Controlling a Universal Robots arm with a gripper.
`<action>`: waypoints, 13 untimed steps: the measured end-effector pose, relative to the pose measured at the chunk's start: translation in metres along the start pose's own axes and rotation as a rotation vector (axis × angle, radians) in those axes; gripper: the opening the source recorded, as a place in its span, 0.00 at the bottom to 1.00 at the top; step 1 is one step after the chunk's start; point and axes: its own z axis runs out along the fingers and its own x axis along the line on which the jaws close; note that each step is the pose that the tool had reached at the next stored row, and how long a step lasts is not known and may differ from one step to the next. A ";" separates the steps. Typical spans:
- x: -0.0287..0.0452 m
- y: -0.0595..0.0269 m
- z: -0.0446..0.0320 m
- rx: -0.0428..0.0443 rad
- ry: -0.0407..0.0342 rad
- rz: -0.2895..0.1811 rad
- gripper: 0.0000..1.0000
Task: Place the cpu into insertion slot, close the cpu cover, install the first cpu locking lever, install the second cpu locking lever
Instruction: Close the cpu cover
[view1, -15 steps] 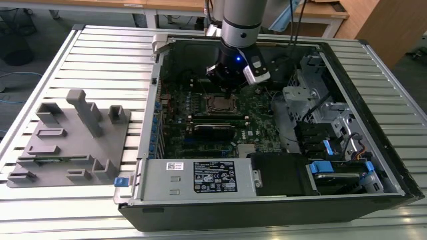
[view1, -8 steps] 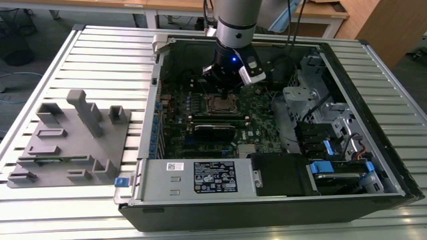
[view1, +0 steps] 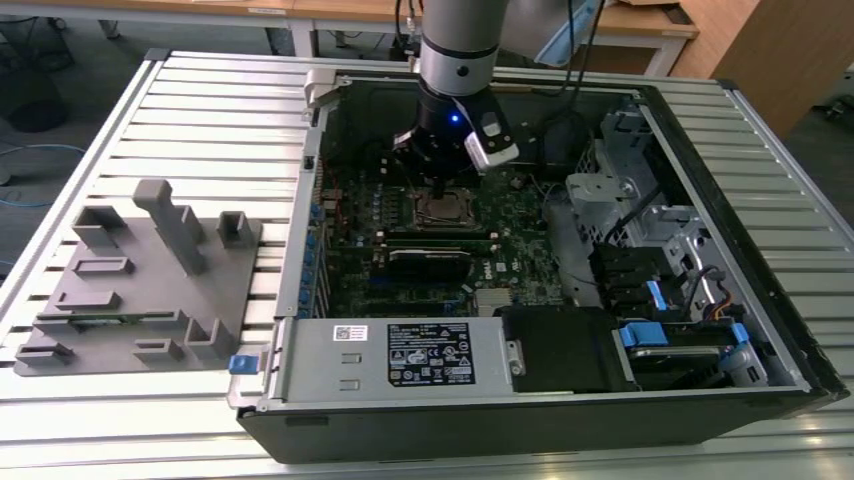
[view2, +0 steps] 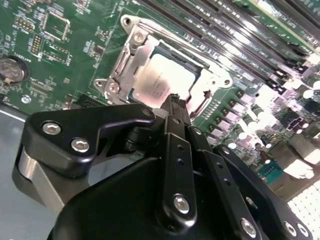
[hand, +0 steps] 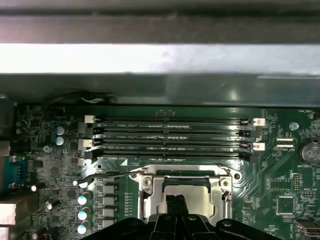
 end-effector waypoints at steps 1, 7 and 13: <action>0.0007 -0.0010 0.0000 0.0000 0.0000 0.000 0.11; 0.0044 -0.0075 -0.0002 -0.0001 0.0000 0.000 0.11; 0.0118 -0.0084 0.0014 -0.0001 0.0000 -0.001 0.11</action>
